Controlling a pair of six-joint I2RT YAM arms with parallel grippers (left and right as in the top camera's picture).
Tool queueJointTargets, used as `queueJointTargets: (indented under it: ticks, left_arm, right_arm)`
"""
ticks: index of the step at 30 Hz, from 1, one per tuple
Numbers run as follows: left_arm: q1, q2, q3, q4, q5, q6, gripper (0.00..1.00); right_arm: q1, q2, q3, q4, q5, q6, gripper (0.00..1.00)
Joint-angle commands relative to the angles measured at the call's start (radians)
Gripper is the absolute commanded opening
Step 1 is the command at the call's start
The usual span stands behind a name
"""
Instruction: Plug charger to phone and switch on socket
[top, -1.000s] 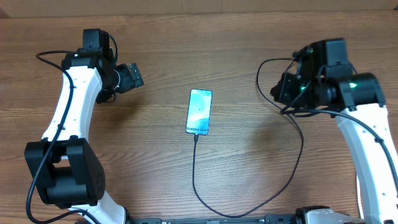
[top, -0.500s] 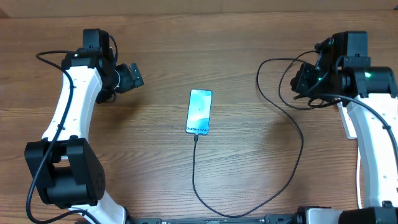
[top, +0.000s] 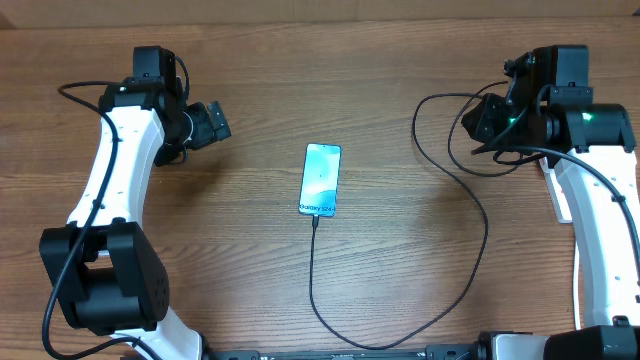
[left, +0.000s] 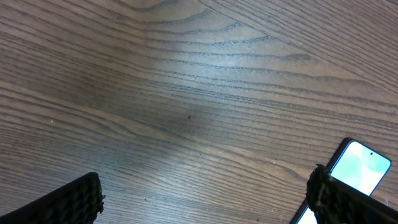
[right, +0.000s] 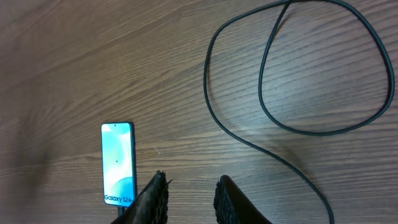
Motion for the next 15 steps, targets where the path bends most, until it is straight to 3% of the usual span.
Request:
queueJointTargets:
  ticks: [1,4,15]
  left_arm:
    - [-0.005,-0.001,0.008,0.001,-0.015,0.023,1.0]
    - [-0.005,-0.001,0.008,0.001,-0.015,0.023,1.0]
    - [-0.005,-0.001,0.008,0.001,-0.015,0.023,1.0]
  right_arm:
    - [-0.003,-0.006,0.025,0.01,0.009,0.004,0.19]
    - [-0.003,-0.006,0.025,0.009,0.009,0.003,0.04]
    - [-0.025,-0.006,0.025,0.013,0.01,0.012,0.04]
